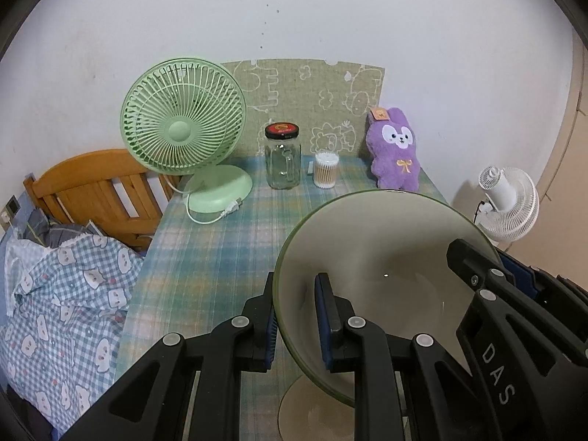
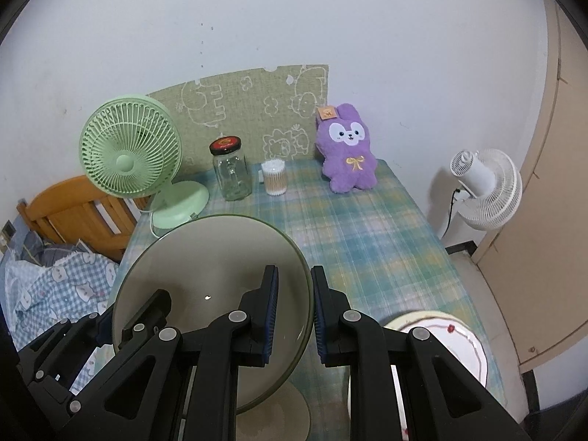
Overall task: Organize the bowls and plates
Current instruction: 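Lift the cream bowl stack with both tools and carry it toward the plates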
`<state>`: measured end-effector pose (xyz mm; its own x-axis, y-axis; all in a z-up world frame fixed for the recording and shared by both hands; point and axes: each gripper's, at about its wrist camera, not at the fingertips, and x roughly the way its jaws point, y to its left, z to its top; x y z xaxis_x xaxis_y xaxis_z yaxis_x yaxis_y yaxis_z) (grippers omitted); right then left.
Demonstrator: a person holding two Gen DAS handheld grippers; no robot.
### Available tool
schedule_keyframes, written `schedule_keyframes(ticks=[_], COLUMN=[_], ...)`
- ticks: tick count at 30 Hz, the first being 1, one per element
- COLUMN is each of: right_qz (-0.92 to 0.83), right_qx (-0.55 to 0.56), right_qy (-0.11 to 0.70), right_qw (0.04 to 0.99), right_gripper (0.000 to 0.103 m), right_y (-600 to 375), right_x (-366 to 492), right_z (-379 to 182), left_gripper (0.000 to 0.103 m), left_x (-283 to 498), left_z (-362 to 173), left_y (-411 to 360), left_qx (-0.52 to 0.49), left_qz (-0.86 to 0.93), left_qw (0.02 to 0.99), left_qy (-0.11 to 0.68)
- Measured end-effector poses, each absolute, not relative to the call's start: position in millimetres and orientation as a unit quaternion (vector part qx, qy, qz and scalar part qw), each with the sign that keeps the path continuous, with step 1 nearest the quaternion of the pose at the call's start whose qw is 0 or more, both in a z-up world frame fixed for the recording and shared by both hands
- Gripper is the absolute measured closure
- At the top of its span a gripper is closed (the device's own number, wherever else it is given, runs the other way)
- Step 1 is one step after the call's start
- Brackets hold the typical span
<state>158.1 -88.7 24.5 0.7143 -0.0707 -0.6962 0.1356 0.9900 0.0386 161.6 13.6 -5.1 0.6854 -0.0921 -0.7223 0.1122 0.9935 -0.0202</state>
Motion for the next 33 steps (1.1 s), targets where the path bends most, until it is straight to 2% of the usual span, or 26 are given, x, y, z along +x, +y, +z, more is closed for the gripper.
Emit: schedule_keyframes(ticks=[33], right_qz=[-0.044], right_qx=[0.060], right_qy=[0.427], right_qw=[0.901], right_gripper=[0.082], right_y=[-83.0], right_x=[107.9], right_z=[-65.4], left_gripper=[0.087], left_x=[114.3], left_z=[-83.6], left_y=[23.7], left_qx=[0.031], left_qz=[-0.047], left_qw=[0.895], left_qy=[0.443])
